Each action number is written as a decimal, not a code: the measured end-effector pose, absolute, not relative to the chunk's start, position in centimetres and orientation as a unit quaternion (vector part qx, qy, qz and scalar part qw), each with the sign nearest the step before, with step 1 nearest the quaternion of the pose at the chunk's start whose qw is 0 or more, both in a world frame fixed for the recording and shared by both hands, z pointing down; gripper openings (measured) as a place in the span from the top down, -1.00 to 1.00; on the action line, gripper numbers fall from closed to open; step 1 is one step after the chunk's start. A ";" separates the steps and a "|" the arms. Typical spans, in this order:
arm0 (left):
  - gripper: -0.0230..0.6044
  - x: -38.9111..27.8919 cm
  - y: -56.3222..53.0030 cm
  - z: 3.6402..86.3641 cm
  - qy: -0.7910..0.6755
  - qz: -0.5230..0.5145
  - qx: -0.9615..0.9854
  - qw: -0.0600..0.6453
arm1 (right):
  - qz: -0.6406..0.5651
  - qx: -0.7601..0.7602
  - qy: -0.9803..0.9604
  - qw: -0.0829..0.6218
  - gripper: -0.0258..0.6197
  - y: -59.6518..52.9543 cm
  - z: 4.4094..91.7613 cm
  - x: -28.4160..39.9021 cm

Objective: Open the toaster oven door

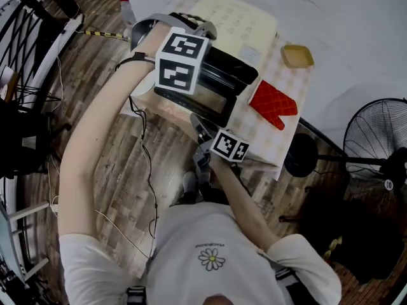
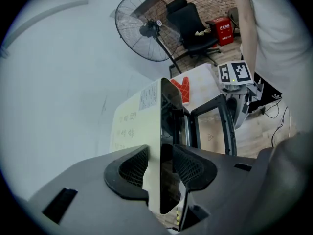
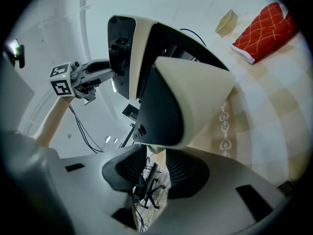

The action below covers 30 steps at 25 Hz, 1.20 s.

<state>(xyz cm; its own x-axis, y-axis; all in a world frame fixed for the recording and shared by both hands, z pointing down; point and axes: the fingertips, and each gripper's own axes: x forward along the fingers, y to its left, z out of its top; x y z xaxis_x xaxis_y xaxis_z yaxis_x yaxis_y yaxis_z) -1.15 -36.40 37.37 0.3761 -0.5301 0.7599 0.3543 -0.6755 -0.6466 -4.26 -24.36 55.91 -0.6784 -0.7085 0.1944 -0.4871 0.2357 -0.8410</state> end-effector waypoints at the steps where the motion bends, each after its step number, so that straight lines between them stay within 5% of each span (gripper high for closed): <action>1: 0.38 -1.1 -36.4 37.4 0.060 -0.555 -0.728 0.398 | -0.483 -0.385 0.779 0.108 0.62 -24.3 56.1 -4.3; 13: 0.38 -1.1 -36.3 37.4 0.072 -0.550 -0.729 0.401 | -0.450 -0.398 0.800 0.013 0.57 -23.3 59.4 -4.8; 30: 0.38 -1.2 -36.4 37.3 0.075 -0.545 -0.733 0.399 | -0.487 -0.433 0.759 -0.010 0.64 -22.1 63.0 -4.8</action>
